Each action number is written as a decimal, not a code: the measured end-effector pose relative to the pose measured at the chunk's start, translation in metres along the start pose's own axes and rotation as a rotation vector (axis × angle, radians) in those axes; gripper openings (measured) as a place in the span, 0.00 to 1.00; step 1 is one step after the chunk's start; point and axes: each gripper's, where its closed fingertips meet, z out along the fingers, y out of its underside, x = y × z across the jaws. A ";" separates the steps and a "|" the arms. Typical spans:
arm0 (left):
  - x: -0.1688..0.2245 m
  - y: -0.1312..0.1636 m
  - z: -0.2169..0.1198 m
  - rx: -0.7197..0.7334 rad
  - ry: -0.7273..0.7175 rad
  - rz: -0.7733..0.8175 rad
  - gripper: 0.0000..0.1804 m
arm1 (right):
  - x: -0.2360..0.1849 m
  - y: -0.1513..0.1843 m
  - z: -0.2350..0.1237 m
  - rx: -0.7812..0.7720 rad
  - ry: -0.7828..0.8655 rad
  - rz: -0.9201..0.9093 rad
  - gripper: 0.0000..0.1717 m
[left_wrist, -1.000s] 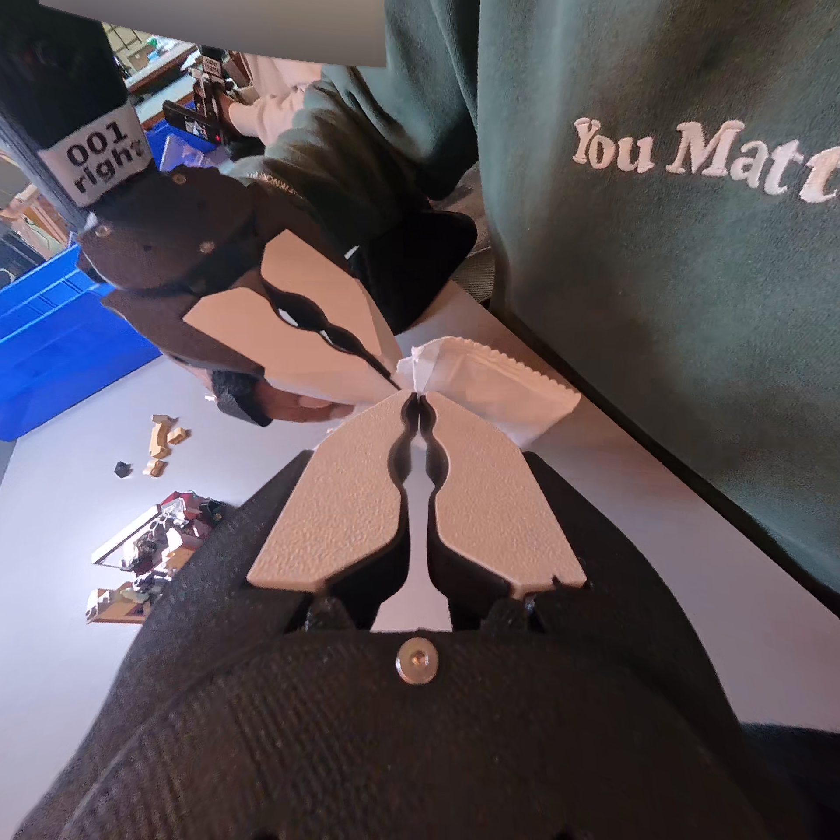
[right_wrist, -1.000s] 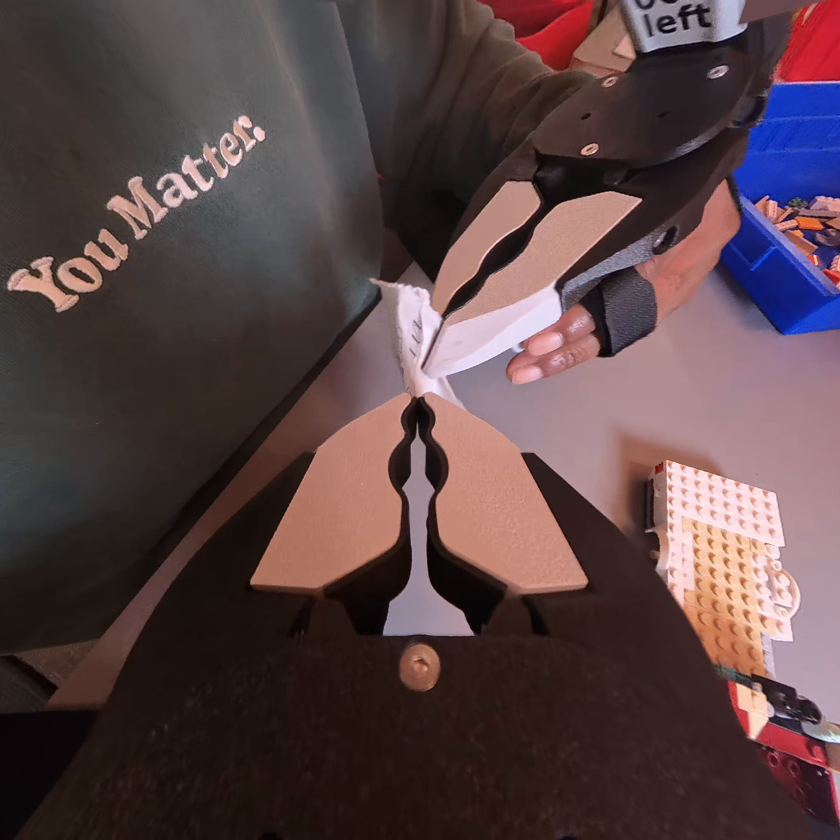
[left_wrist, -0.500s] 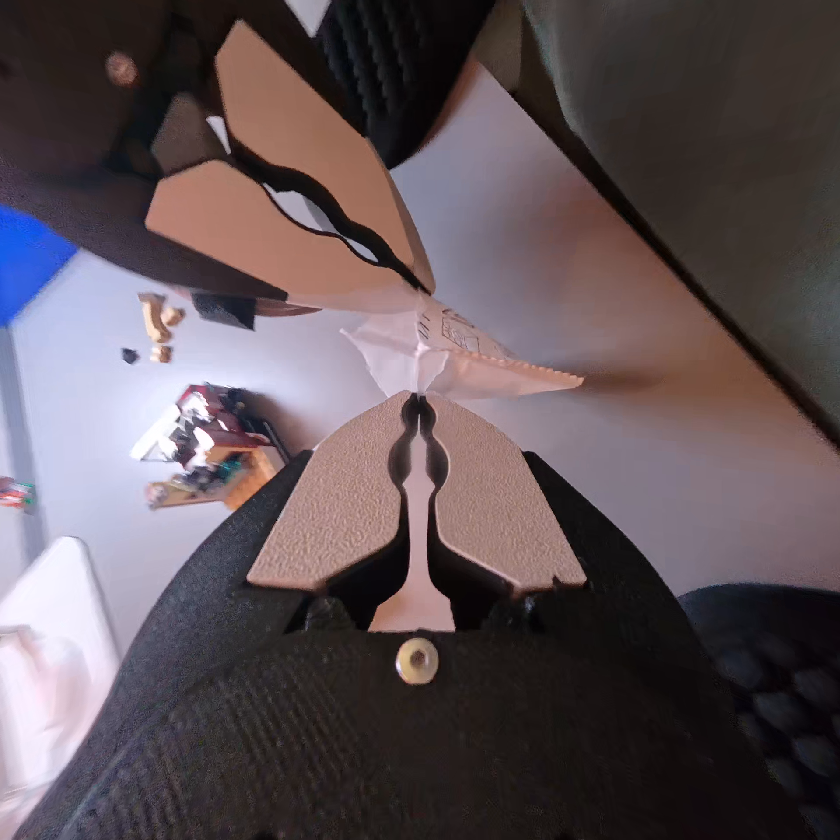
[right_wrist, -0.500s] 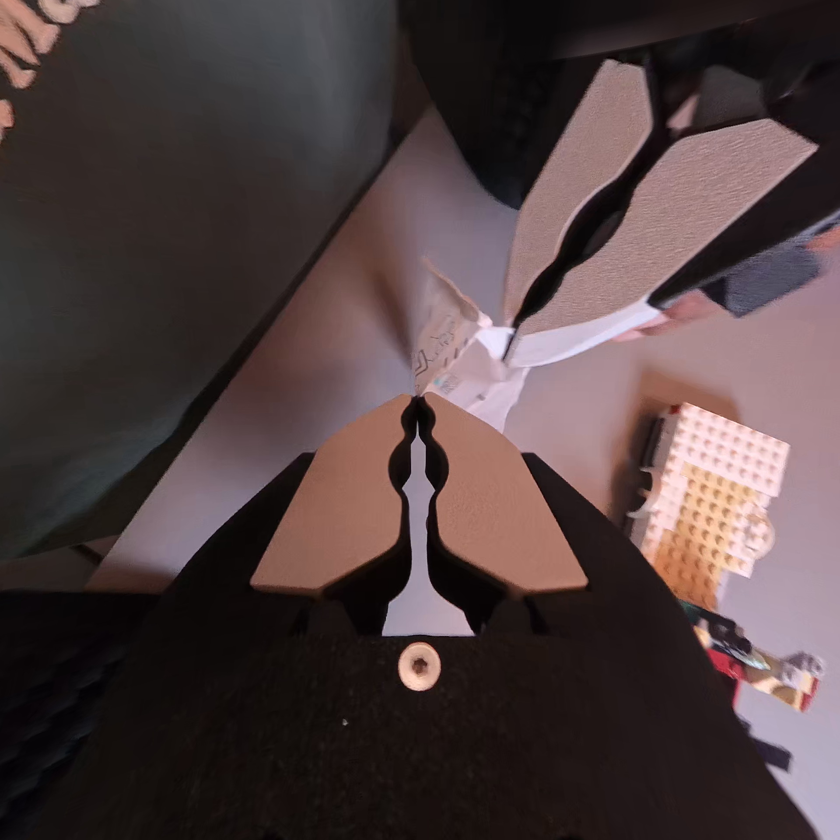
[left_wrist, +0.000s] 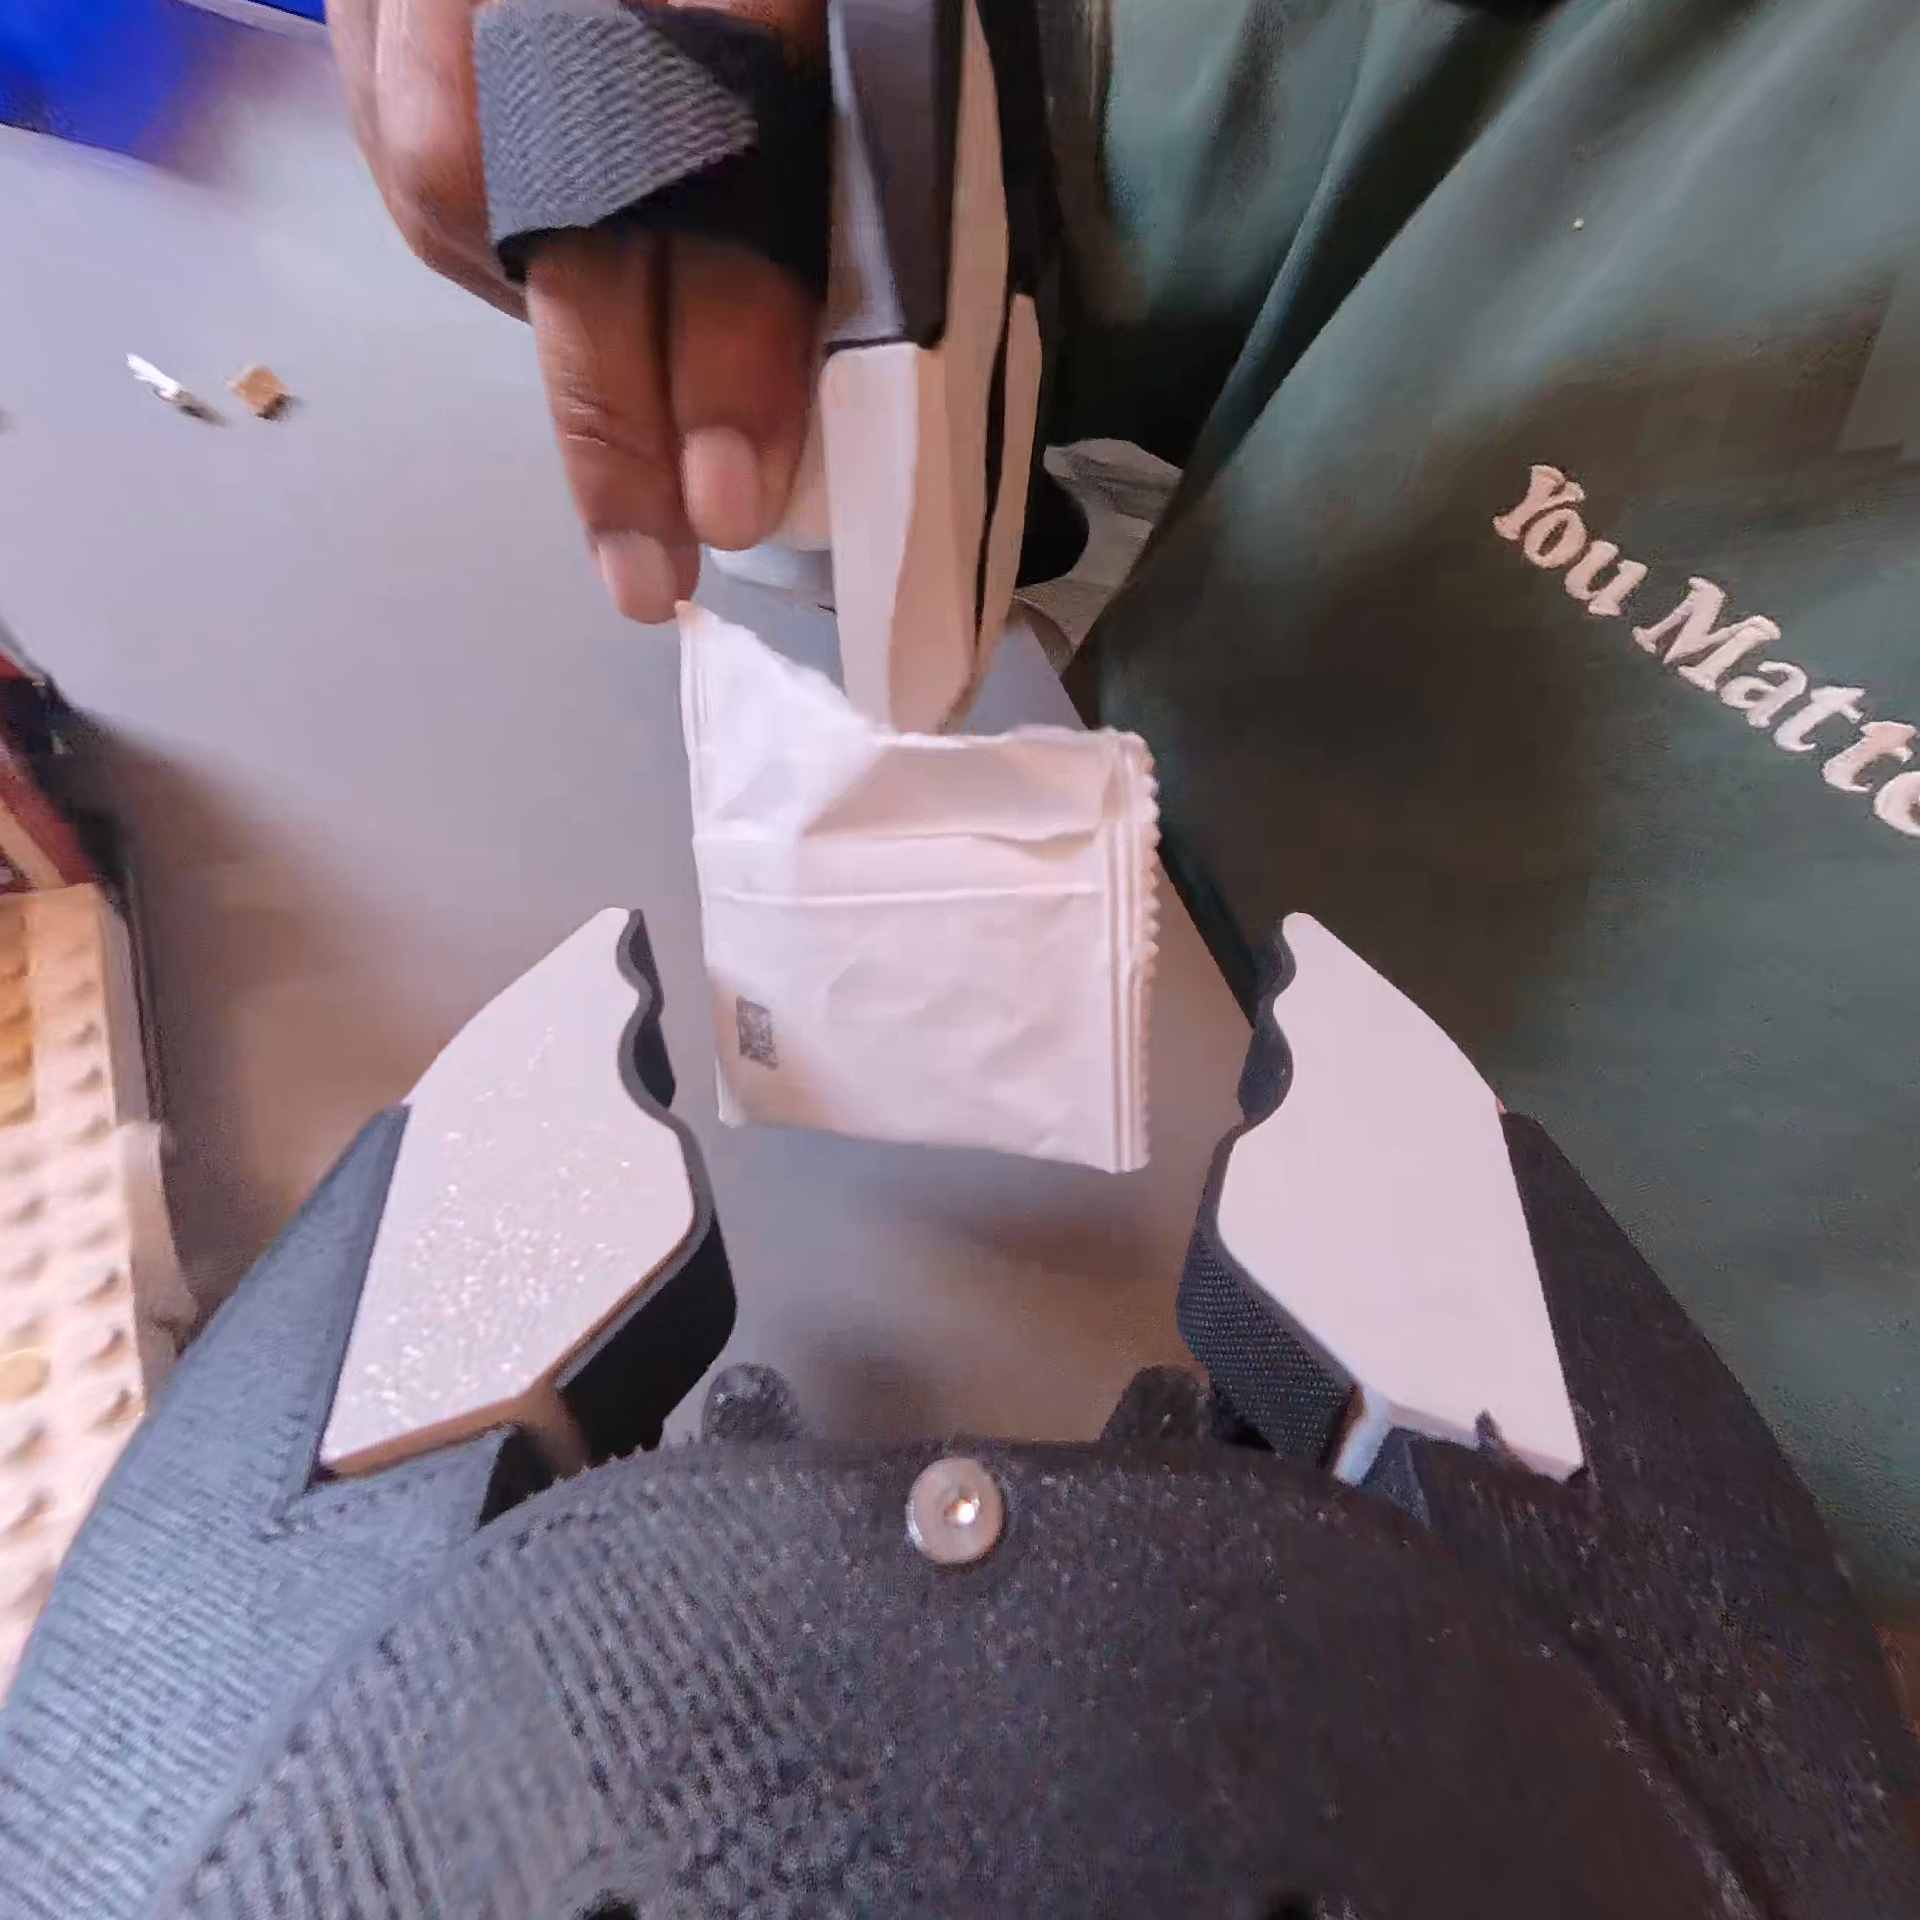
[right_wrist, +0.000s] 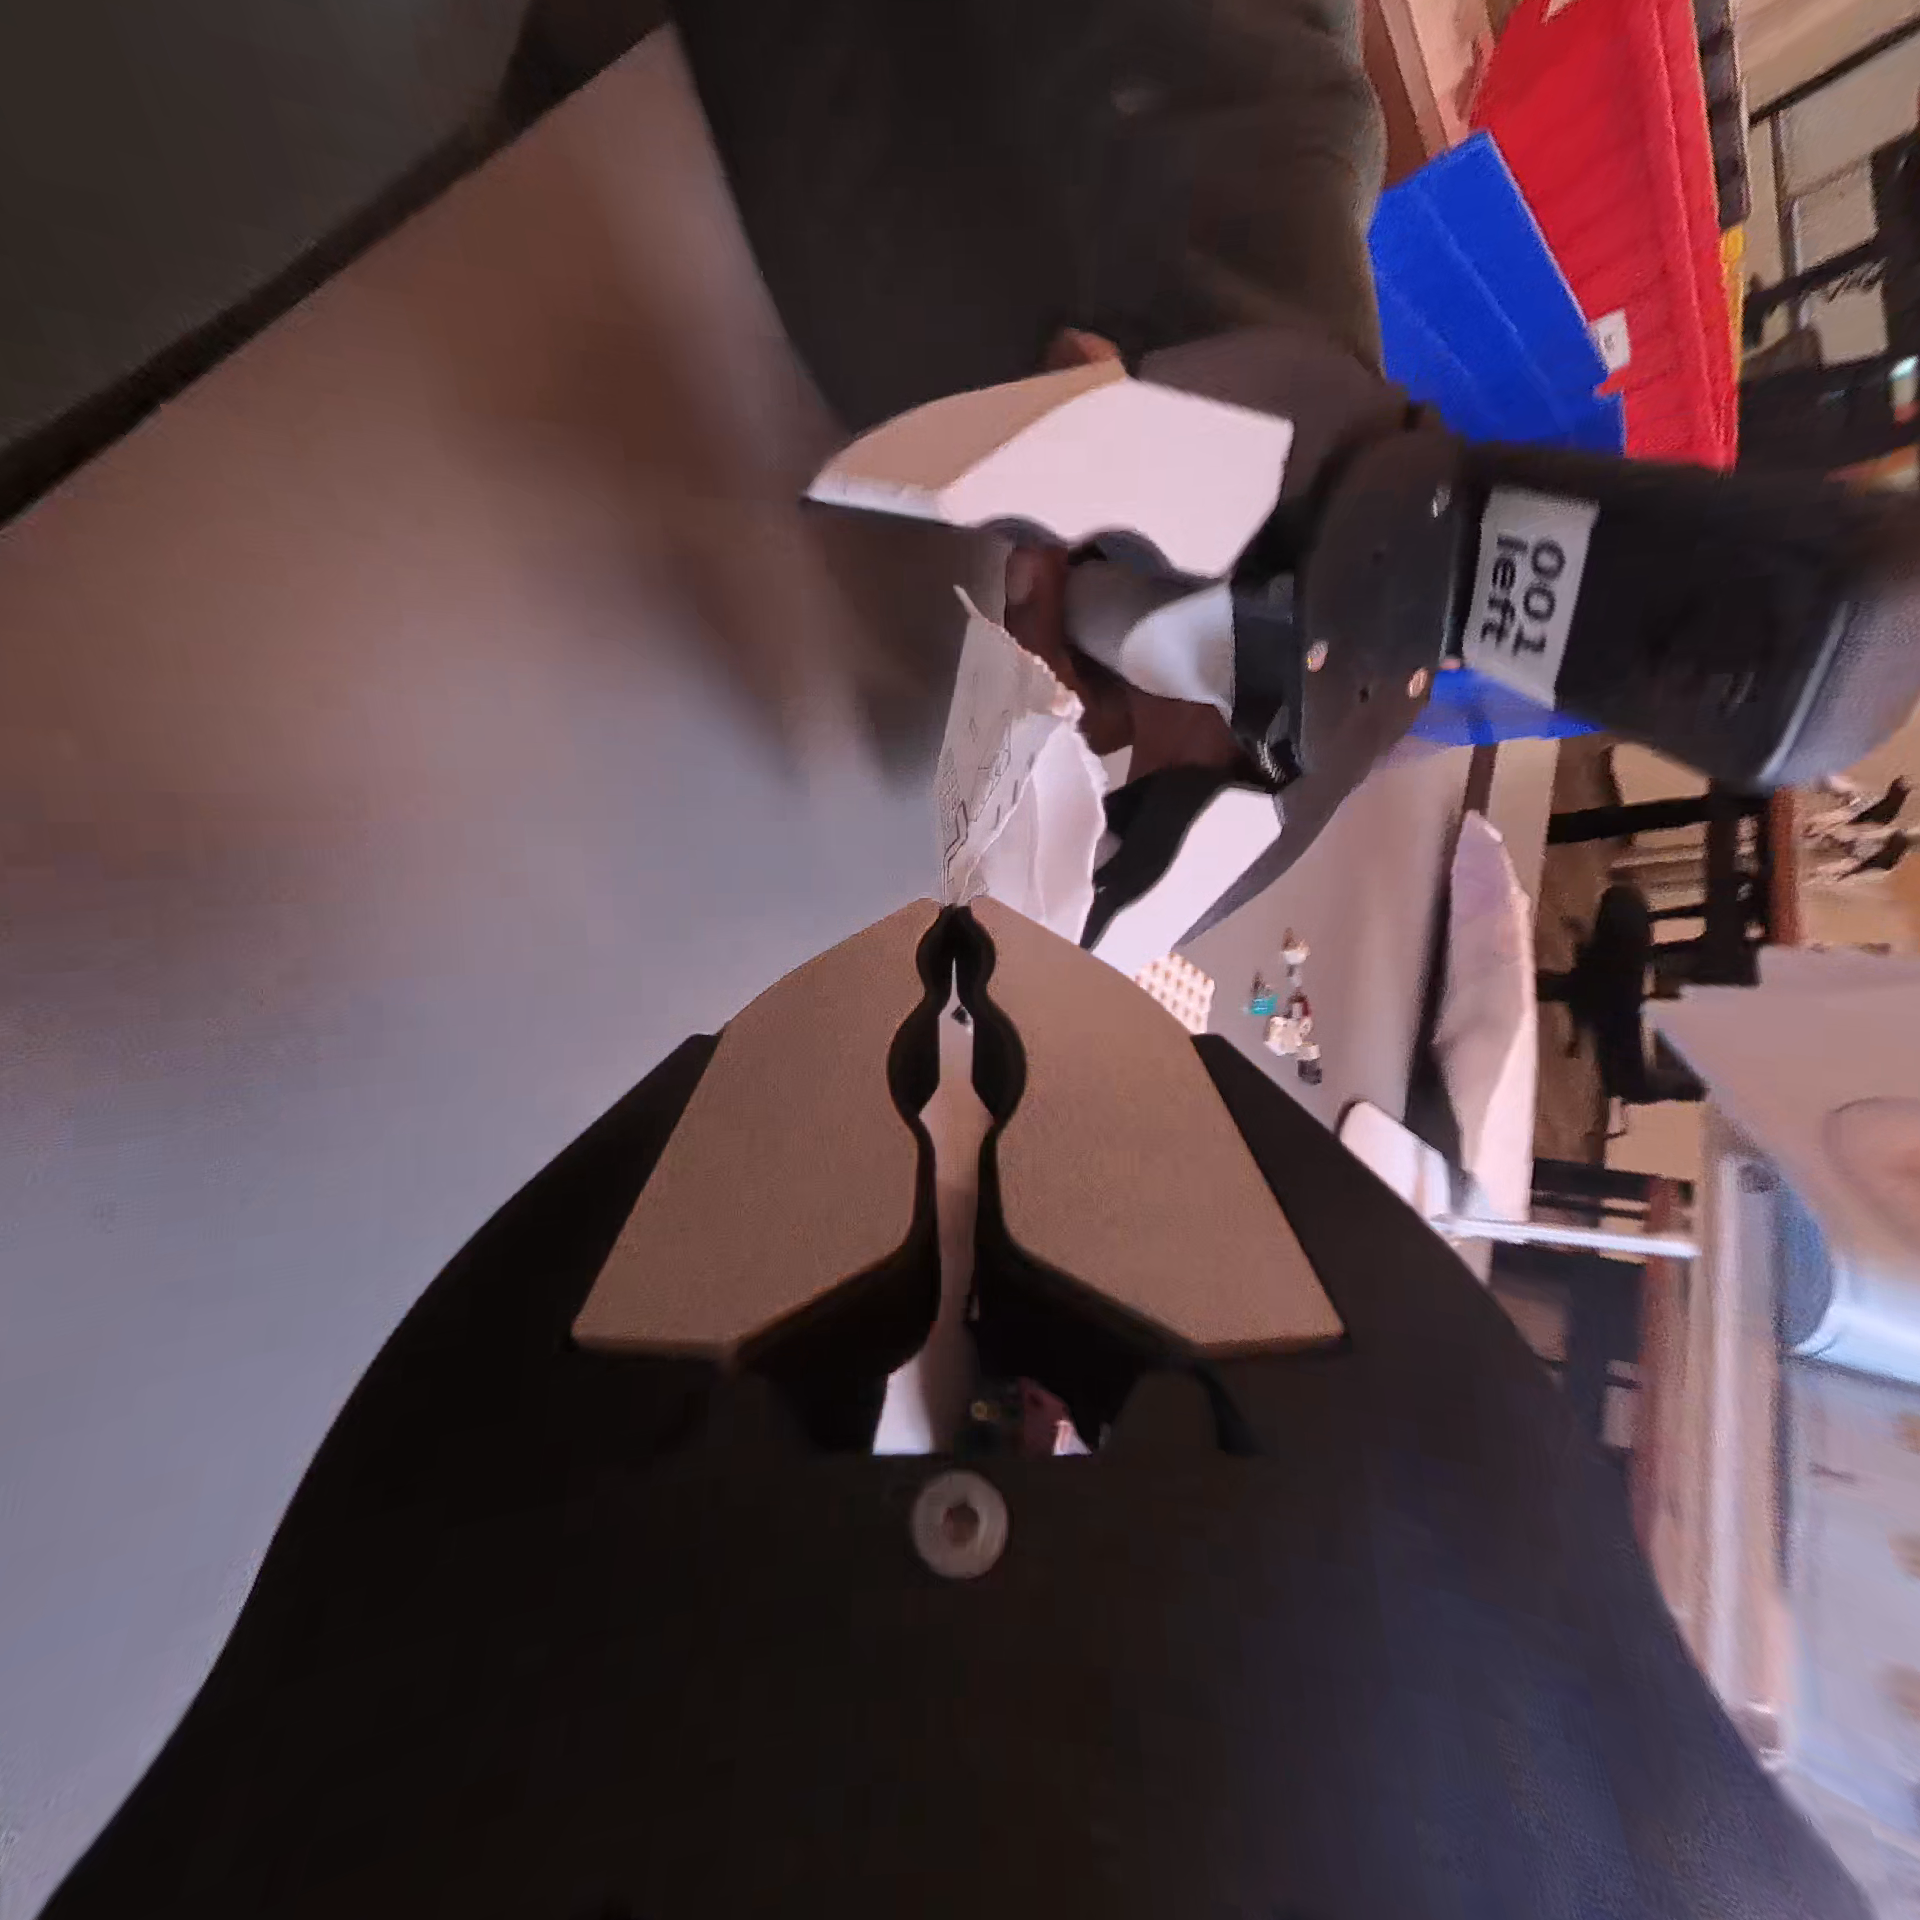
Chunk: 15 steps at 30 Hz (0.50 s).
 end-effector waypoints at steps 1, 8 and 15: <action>-0.001 0.001 0.003 -0.008 0.012 0.007 0.59 | -0.002 -0.003 0.000 -0.007 0.004 -0.044 0.00; 0.010 0.012 0.021 -0.095 0.050 0.139 0.42 | -0.010 -0.018 -0.006 0.022 -0.051 -0.114 0.00; 0.001 0.006 0.012 -0.057 -0.057 0.202 0.34 | -0.008 -0.016 -0.005 0.045 -0.057 -0.002 0.00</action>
